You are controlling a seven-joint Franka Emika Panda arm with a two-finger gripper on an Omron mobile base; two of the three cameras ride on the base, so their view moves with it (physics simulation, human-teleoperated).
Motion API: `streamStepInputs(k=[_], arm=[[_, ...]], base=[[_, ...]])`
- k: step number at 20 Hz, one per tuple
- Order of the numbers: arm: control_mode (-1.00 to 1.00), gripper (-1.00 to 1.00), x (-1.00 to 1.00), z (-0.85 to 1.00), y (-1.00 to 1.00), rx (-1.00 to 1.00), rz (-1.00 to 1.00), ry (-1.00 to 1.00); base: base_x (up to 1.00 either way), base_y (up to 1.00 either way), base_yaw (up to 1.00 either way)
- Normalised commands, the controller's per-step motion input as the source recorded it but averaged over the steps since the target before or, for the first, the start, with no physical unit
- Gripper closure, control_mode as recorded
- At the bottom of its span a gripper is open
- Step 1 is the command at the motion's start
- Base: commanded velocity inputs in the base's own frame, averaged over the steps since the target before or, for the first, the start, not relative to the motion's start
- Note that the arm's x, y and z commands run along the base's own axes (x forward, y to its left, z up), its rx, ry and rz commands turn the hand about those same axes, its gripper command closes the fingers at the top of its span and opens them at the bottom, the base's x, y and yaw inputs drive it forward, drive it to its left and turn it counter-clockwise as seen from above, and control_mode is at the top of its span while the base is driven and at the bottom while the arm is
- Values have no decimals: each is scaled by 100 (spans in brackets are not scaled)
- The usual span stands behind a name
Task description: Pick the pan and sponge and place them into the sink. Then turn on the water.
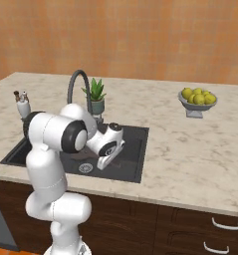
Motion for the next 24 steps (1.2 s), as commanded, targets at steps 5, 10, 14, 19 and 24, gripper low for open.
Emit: streamStepInputs(k=[5,10,14,19,24], arm=[[-100,100,11,-69,-1,-4,1,-3],[-100,100,40,-57,-9,0,4,-1],[-100,100,51,-58,-24,0,8,-2],[-100,100,51,-42,-6,0,4,-6],[-100,100,54,-38,0,0,0,-3]], base=[[0,0,0],[0,0,0],[0,0,0],[0,0,0],[0,0,0]])
